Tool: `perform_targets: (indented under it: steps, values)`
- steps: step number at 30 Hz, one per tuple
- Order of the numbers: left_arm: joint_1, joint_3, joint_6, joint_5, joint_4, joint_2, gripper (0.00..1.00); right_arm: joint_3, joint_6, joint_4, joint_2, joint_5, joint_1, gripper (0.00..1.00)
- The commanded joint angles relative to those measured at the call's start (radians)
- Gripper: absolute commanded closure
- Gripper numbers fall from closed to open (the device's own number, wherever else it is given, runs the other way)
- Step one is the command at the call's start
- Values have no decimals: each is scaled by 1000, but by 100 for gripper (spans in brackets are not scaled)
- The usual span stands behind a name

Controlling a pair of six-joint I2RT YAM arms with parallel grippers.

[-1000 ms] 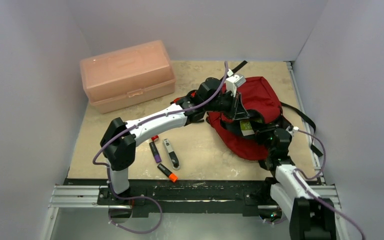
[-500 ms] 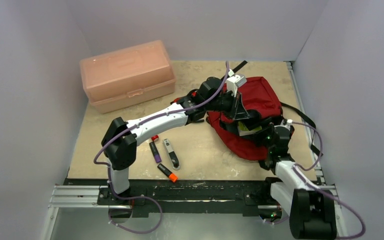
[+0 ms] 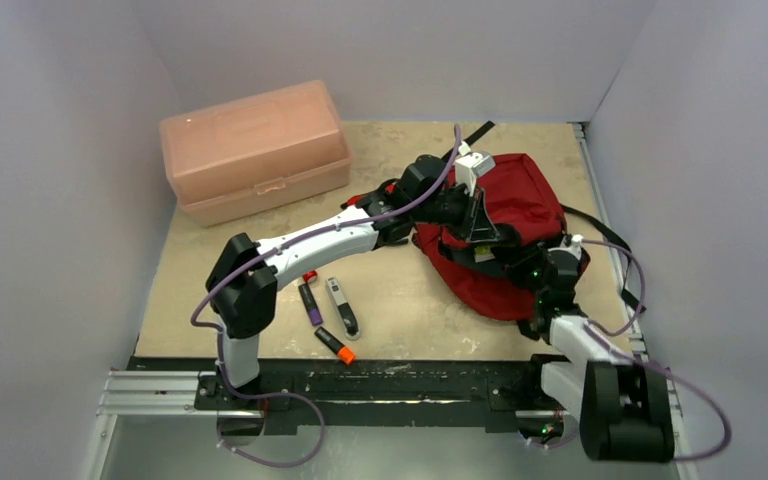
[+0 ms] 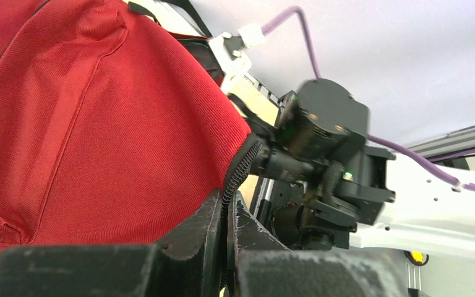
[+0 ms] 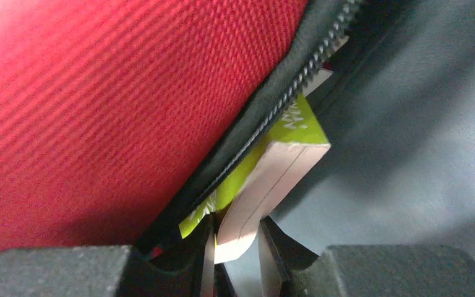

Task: Pack the student bag
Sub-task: Place the book in the student bag.

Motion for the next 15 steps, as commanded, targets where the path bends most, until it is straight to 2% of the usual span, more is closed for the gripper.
perform_targets:
  steps: [1,4,7,9,12,15]
  values:
    - [0,50,-46,45,69,0,100,117,-51,439,264,-30,2,75]
    - [0,53,-53,49,63,4,100,183,-52,528,412,-67,2,76]
    - [1,56,-47,38,48,6,100,149,-15,570,413,-102,4,72]
    - [1,57,-45,30,48,10,100,119,4,480,353,-73,4,61]
    - [1,63,-52,33,48,23,100,119,-55,327,274,-111,4,53]
    - [1,66,-55,30,12,25,100,130,-132,42,160,-95,4,43]
